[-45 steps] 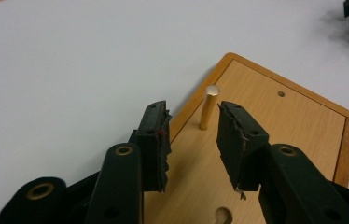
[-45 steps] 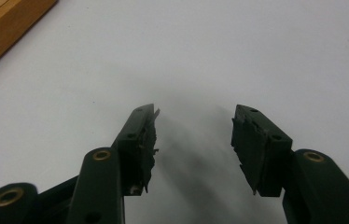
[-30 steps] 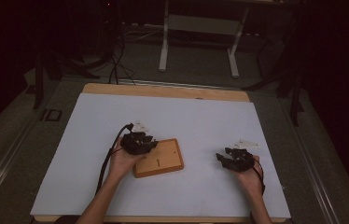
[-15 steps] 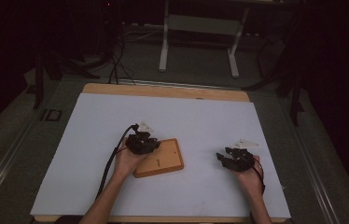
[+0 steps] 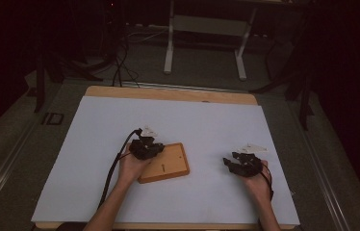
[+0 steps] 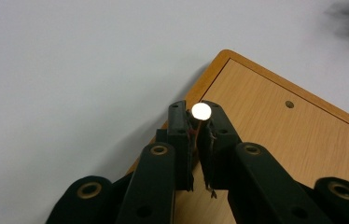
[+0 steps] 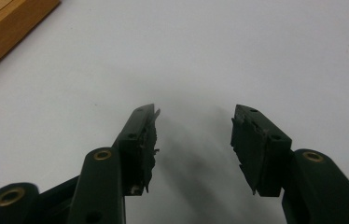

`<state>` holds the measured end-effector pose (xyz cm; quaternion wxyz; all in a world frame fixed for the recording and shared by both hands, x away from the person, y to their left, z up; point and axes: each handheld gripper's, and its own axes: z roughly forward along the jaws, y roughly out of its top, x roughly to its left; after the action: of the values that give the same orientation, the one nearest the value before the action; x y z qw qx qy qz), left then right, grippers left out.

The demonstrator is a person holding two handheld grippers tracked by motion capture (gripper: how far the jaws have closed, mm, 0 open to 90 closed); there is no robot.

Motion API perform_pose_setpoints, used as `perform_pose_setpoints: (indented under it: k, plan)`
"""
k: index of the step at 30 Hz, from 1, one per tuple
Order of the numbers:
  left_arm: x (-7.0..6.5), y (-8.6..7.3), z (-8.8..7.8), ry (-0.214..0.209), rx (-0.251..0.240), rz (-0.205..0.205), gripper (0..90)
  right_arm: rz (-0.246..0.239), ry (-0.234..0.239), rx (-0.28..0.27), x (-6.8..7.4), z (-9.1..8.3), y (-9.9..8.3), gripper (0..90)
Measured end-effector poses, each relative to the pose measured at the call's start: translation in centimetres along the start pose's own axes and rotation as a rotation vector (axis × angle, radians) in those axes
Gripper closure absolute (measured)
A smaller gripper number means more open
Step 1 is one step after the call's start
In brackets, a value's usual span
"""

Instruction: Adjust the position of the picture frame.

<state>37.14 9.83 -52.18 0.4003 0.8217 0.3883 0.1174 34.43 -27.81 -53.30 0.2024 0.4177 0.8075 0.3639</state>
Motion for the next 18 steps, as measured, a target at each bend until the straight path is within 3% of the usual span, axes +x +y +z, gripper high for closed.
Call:
perform_pose_setpoints:
  k: [7,14,18]
  plan:
    - [0.05,-0.34,-0.22,0.000,-0.014,-0.020,80.3,-0.002,0.001,0.001,0.05,0.01,0.00,49.1]
    - [0.10,-0.42,-0.14,-0.008,-0.024,-0.033,83.4,-0.008,0.002,0.005,0.14,0.14,-0.01,49.1]
    - [0.06,-0.44,-0.12,-0.003,-0.027,-0.022,83.8,-0.008,0.001,0.008,0.17,0.20,-0.01,48.9]
